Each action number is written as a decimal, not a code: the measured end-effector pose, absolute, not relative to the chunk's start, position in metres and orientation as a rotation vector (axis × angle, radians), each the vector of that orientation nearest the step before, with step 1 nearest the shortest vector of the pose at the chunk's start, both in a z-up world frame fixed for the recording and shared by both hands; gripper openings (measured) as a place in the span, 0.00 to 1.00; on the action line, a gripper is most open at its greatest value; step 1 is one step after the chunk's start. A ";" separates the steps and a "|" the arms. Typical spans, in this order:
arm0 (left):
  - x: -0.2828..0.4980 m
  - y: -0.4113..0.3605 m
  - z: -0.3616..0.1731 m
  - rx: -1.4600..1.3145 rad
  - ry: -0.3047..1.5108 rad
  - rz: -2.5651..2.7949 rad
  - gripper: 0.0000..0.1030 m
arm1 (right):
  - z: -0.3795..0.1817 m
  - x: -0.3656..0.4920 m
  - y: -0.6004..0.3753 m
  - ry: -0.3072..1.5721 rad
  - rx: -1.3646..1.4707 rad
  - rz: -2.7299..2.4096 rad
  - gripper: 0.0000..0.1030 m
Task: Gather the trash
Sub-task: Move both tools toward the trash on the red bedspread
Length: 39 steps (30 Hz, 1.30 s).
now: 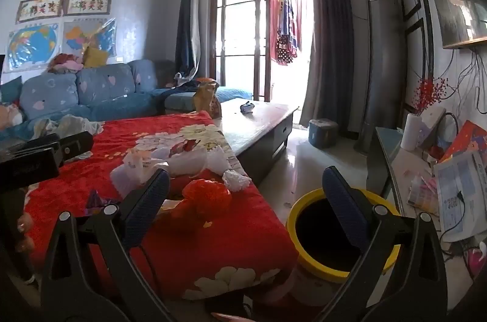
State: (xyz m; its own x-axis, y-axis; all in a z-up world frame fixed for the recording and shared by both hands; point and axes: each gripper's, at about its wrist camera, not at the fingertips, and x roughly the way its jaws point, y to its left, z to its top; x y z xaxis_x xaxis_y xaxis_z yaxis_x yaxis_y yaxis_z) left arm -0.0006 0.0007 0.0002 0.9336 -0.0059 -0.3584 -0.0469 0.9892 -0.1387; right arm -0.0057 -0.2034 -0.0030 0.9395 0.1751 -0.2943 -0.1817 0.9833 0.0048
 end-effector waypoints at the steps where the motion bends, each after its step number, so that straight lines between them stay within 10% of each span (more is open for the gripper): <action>1: 0.000 0.001 0.000 -0.145 0.370 0.021 0.94 | -0.003 -0.006 -0.203 0.292 -0.031 0.180 0.90; 39: -0.003 -0.008 -0.001 -0.130 0.378 -0.001 0.94 | -0.014 -0.002 -0.205 0.329 -0.009 0.174 0.90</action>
State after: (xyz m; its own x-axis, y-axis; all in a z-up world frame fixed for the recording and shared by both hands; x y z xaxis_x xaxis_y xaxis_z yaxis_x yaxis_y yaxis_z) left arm -0.0031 -0.0076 -0.0008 0.9294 -0.0249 -0.3682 -0.0235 0.9917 -0.1264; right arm -0.0017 -0.2046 -0.0140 0.9314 0.1691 -0.3224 -0.1719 0.9849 0.0201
